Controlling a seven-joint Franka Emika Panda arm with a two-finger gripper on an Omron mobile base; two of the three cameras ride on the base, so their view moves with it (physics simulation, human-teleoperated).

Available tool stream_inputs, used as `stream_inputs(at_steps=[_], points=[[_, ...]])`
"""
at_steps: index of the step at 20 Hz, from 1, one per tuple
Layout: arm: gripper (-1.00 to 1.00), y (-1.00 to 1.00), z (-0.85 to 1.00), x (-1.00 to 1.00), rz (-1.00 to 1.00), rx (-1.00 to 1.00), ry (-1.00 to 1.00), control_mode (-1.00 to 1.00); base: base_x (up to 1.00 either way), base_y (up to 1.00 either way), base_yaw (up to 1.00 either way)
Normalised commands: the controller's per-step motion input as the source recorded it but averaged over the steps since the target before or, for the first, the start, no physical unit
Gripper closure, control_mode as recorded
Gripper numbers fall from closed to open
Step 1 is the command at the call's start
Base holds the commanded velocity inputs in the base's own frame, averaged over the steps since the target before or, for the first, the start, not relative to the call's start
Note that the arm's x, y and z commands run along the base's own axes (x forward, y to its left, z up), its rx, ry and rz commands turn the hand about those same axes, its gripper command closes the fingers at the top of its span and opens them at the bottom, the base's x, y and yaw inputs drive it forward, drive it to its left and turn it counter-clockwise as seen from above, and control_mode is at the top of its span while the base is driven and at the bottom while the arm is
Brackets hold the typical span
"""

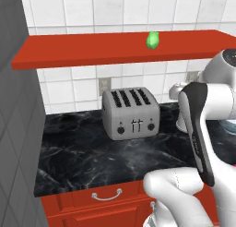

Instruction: Pick the corns from the cabinet and place them in one bowl. Pick the carrot from the sink and place it in the other bowl.

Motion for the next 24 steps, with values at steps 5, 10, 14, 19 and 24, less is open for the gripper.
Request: stream_inputs(at_steps=[5, 10, 14, 19, 24], points=[[1.00, 0.00, -0.01, -0.29, 0.00, 0.00, 0.14, -1.00, 0.00, 0.00, 0.00], [1.00, 0.00, -0.01, -0.27, 0.00, 0.00, 0.20, -1.00, 0.00, 0.00, 0.00], [1.00, 0.00, -0.23, -0.19, 0.00, 0.00, 0.14, -1.00, 0.00, 0.00, 0.00], [1.00, 0.00, -0.38, -0.11, 0.00, 0.00, 0.06, -1.00, 0.00, 0.00, 0.00], [1.00, 0.00, -0.50, -0.01, 0.00, 0.00, 0.00, -1.00, 0.00, 0.00, 0.00]])
